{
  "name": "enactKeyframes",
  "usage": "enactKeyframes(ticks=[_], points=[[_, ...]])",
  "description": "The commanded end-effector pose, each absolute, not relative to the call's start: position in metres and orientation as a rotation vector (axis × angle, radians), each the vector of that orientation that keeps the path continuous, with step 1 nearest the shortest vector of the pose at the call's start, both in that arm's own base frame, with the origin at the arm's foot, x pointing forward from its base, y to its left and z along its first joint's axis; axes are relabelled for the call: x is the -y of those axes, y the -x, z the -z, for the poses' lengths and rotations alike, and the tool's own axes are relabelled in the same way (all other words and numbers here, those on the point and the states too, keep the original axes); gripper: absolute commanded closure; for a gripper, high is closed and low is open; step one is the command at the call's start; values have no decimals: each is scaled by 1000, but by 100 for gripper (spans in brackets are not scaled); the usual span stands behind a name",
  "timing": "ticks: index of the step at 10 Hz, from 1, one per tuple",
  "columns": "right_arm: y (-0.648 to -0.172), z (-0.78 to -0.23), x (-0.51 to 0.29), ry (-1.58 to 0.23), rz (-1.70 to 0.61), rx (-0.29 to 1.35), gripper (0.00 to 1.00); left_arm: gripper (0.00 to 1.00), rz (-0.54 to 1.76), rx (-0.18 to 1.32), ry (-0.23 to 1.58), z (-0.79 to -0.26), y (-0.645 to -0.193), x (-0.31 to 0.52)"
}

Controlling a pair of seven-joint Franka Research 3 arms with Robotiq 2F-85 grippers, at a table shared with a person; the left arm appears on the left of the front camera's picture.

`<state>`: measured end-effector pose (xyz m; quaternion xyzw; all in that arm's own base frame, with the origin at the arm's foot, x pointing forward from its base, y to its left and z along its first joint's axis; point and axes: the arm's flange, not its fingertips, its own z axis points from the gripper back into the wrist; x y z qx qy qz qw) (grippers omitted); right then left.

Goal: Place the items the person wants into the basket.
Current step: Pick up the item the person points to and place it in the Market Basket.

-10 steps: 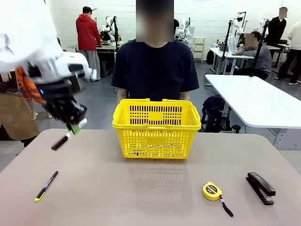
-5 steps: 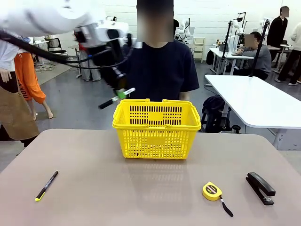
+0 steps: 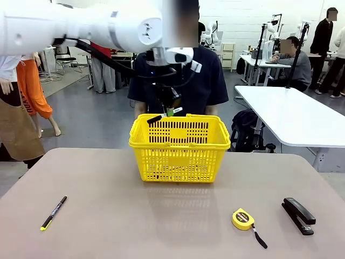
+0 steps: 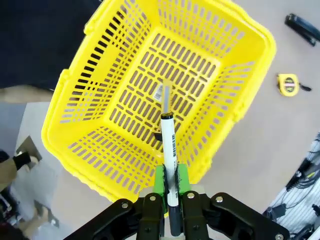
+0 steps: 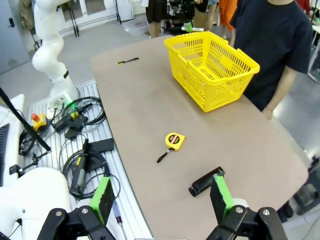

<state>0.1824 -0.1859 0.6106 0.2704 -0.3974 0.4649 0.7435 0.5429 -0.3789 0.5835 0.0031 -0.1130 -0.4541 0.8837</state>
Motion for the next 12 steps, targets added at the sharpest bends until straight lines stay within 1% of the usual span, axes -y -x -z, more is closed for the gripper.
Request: enactKeyframes(ticks=[1,2,3,7,8,9,11,12], points=[[-184,-612,185,-614,-1029,900,0,92,918,204,-53,-582,-553,401],[-184,-612,185,-614,-1029,900,0,92,913,198,-73,-578,-555,403],[-184,-612,185,-614,-1029,900,0,92,938,221,-32,-574,-546,391],[-184,-612,185,-614,-1029,900,0,92,938,221,-32,-574,-546,391],[-184,-612,185,-614,-1029,900,0,89,929,217,-43,-571,-548,395],[-184,-612,185,-614,-1029,900,0,89,995,221,-48,-556,-559,387],[-184,-612,185,-614,-1029,900,0,89,1066,253,-36,-522,-560,390],[-184,-612,185,-614,-1029,900,0,89,1120,226,-23,-511,-569,392]])
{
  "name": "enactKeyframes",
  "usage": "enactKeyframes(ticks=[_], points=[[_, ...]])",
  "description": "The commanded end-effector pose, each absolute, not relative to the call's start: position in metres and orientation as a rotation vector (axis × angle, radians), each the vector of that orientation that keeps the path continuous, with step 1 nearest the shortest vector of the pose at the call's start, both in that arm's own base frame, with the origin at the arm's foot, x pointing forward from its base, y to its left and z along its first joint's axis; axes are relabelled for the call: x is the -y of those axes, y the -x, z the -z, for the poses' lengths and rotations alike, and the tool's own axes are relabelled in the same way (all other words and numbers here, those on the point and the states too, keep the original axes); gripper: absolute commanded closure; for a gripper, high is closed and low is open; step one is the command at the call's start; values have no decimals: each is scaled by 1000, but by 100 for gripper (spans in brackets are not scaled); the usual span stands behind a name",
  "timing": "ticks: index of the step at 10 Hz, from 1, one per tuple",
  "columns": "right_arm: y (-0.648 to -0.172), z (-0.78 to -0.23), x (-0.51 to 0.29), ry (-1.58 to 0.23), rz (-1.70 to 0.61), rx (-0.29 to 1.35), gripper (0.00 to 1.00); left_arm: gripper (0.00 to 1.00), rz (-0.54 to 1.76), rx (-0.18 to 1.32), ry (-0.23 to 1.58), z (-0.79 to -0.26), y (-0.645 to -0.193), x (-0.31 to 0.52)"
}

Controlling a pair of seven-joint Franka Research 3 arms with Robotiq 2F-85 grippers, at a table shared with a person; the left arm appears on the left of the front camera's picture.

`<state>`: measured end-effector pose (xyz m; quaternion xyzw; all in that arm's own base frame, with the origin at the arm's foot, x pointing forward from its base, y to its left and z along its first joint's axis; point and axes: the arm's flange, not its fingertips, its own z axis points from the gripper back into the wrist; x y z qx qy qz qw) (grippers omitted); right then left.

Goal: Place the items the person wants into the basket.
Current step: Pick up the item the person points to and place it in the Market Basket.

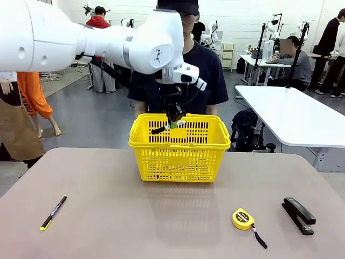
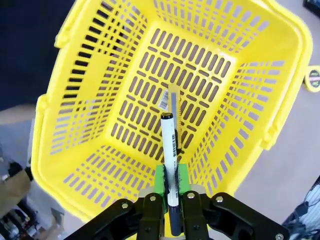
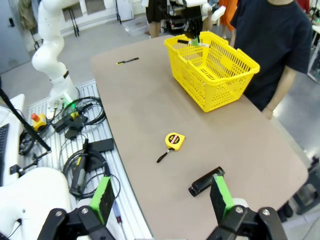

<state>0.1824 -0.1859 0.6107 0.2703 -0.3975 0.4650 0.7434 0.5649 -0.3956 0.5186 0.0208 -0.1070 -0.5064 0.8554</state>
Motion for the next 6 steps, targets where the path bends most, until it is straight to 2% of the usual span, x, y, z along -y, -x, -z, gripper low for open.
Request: enactKeyframes(ticks=[1,5,6], points=[[-184,-612,185,-614,-1029,900,0,89,1137,212,-16,-497,-574,396],[-184,-612,185,-614,-1029,900,0,89,1144,136,-41,-456,-593,406],[-184,-612,185,-614,-1029,900,0,31,1149,132,-20,-459,-594,406]])
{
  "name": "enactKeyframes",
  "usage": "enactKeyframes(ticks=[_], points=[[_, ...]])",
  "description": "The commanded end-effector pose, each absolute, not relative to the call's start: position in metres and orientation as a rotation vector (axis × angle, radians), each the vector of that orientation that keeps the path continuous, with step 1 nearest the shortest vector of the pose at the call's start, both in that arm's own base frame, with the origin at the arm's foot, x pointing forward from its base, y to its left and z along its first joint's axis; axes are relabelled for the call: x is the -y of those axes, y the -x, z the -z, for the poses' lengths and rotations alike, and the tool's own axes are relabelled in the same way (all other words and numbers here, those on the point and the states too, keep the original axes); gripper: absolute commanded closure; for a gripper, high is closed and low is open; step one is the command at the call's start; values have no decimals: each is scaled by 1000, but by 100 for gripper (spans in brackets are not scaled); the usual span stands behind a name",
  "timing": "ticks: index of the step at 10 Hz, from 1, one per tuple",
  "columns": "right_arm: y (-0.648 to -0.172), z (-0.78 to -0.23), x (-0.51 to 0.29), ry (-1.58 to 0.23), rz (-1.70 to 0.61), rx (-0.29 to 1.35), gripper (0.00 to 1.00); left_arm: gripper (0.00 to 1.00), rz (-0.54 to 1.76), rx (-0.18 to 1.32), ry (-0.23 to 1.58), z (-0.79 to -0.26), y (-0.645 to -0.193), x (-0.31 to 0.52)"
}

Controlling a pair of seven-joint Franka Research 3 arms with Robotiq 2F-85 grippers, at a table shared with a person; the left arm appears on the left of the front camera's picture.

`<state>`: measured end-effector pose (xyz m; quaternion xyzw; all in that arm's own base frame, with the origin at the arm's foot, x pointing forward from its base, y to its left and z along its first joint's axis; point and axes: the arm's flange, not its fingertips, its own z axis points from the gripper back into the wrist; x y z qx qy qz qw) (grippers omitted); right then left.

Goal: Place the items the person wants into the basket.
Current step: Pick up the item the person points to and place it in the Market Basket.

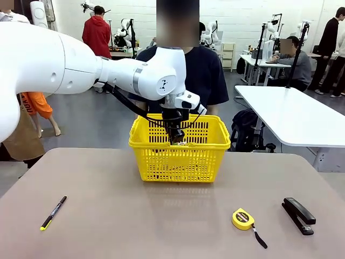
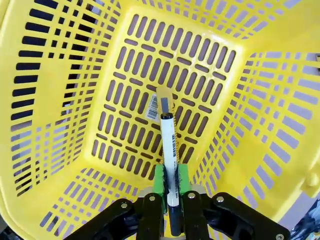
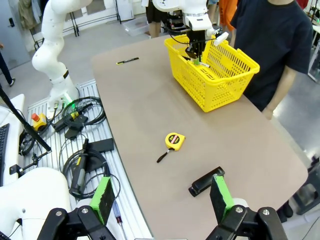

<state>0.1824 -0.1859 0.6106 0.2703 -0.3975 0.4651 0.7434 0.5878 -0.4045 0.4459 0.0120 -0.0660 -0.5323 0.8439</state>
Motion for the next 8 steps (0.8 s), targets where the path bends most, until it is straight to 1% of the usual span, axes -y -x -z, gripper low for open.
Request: enactKeyframes(ticks=[1,2,4,5,6,8], points=[[-184,-612,185,-614,-1029,900,0,29,1153,140,-17,-460,-593,406],[-184,-612,185,-614,-1029,900,0,0,1154,140,-16,-462,-593,406],[-184,-612,185,-614,-1029,900,0,0,1140,135,-10,-465,-596,405],[-184,-612,185,-614,-1029,900,0,7,1139,131,-11,-466,-596,405],[-184,-612,185,-614,-1029,900,0,0,1137,128,-12,-465,-596,404],[-184,-612,185,-614,-1029,900,0,0,1134,121,-16,-466,-598,403]])
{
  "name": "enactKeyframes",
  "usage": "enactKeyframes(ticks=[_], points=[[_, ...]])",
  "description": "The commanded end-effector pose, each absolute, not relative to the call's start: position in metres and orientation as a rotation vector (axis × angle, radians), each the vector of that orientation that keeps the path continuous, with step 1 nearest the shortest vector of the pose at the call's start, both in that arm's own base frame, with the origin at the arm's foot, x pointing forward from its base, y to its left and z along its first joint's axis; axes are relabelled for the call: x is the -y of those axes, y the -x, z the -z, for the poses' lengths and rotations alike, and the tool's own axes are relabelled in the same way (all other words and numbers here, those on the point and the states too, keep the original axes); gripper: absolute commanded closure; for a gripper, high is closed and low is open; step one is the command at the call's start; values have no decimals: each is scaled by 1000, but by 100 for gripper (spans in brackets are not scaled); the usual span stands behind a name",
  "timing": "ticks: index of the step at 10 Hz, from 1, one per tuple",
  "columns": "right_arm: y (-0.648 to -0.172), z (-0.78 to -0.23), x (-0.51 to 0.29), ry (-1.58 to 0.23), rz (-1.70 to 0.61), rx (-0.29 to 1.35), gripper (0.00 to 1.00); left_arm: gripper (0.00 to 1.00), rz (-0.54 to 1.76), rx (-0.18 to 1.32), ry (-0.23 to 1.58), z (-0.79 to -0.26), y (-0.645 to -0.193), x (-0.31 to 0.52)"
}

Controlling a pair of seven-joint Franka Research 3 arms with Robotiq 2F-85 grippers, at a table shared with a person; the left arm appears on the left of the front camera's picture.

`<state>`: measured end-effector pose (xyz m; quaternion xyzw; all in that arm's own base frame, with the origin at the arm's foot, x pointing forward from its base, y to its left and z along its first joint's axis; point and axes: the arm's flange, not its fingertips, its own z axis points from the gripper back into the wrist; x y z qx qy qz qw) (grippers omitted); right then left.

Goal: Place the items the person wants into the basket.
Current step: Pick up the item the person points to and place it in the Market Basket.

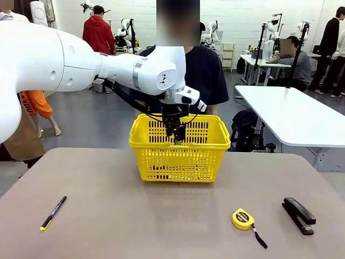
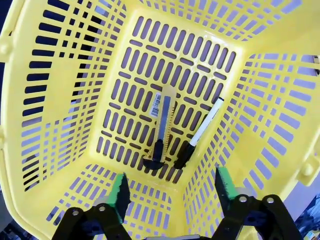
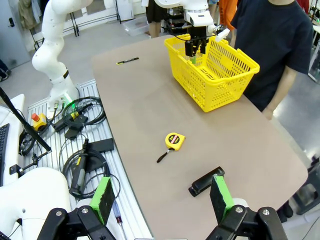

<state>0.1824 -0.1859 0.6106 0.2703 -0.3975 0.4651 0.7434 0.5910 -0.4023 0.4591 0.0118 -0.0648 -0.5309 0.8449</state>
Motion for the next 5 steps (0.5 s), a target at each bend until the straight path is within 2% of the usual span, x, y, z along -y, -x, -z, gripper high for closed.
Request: enactKeyframes(ticks=[1,3,5], points=[[-184,-612,185,-614,-1029,900,0,0,1128,121,-15,-464,-598,403],[-184,-612,185,-614,-1029,900,0,0,1082,132,-76,-469,-602,403],[-184,-612,185,-614,-1029,900,0,0,1073,117,18,-498,-590,389]])
